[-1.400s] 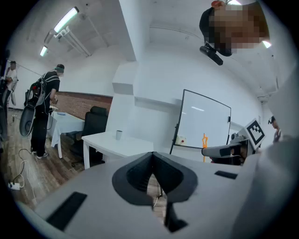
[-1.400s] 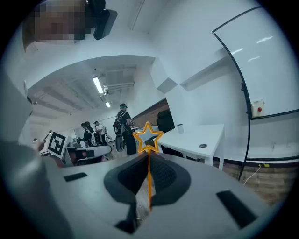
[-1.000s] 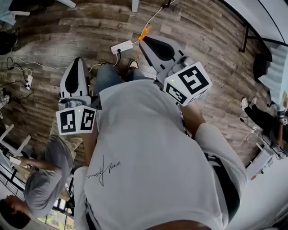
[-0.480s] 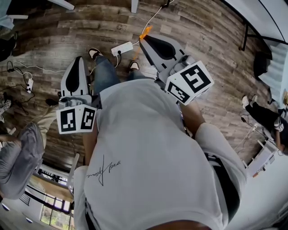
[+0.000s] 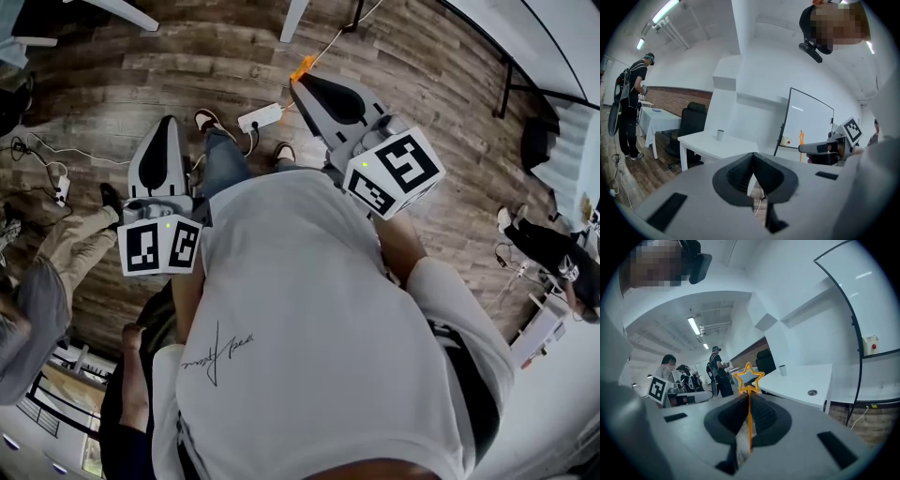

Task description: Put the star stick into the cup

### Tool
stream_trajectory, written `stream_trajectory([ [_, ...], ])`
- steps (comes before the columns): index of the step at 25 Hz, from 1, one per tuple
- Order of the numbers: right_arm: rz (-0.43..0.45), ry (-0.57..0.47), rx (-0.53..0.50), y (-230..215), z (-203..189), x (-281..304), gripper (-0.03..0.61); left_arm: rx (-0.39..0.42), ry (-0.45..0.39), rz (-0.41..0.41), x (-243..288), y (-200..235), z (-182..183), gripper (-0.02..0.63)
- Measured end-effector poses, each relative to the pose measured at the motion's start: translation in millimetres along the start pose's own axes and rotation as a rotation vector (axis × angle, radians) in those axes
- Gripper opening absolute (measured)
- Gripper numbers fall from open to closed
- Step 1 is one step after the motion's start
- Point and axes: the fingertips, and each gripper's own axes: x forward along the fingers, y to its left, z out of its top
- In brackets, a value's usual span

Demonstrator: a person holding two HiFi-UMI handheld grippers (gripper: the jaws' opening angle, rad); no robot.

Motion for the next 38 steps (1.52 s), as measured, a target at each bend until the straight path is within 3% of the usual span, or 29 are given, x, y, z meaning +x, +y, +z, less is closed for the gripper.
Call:
stream_trajectory([
  [11,-0.011,0.027,-0.011,15,39,110,0.018,-0.021,-0.011,-0.034,40,101,39,0.008],
  [18,-0.034,0.013,-0.003,24,68,184,0.018,-0.011,-0.091,-0.043,55,176,83,0.008],
  [25,-0.080,-0.008,-0.024,23,97,243,0.018,-0.010,-0.107,-0.074,70,239,107,0.008],
  [38,-0.100,-0.043,-0.046,14,120,271,0.018,-0.013,-0.112,-0.095,87,267,118,0.008],
])
